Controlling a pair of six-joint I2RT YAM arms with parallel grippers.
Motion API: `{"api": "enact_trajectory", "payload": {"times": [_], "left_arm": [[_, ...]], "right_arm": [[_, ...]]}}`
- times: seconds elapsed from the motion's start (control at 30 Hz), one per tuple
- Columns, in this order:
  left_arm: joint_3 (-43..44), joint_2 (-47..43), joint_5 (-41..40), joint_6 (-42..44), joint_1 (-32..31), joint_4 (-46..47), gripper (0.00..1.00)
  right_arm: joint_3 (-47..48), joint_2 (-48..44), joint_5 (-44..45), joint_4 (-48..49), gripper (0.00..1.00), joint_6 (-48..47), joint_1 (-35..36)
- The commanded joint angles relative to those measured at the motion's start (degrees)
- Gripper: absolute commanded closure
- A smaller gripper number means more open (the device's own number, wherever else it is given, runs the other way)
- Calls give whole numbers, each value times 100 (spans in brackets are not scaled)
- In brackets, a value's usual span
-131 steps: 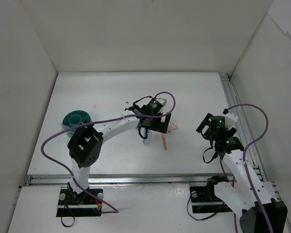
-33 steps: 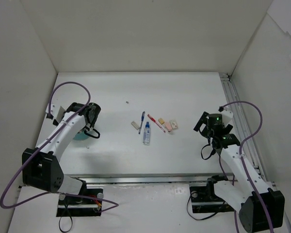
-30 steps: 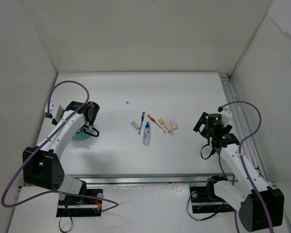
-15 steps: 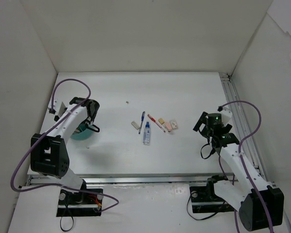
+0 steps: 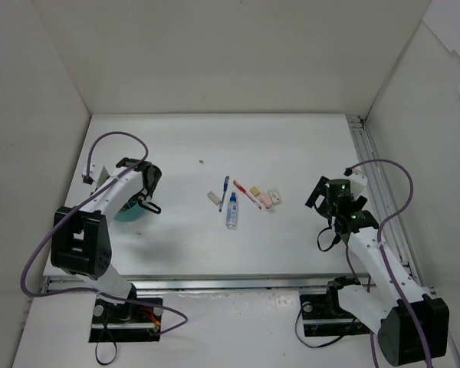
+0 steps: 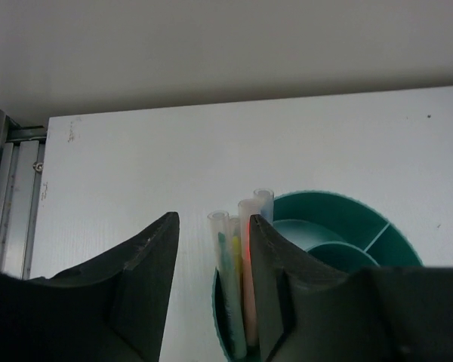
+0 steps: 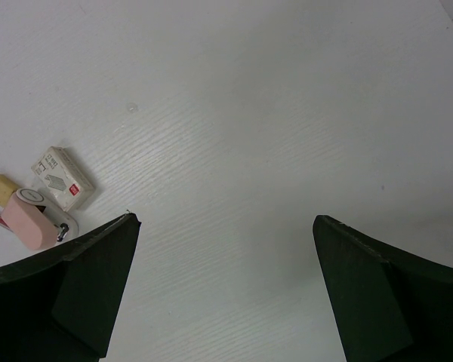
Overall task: Sort the stationery into containers
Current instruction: Place the pen in the storage box, then pick up the pen from the center of the board.
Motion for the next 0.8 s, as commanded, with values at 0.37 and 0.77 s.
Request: {"api": "enact_trajectory", "payload": {"times": [0.37, 0.77], "left_arm": [[921, -1419, -474, 877, -1162, -428, 0], [666, -2001, 6098, 9336, -1067, 5815, 0]], "right_arm": [[-153, -479, -715, 702, 2, -454, -5], [249, -67, -1911, 1397, 2, -1472, 557]]}}
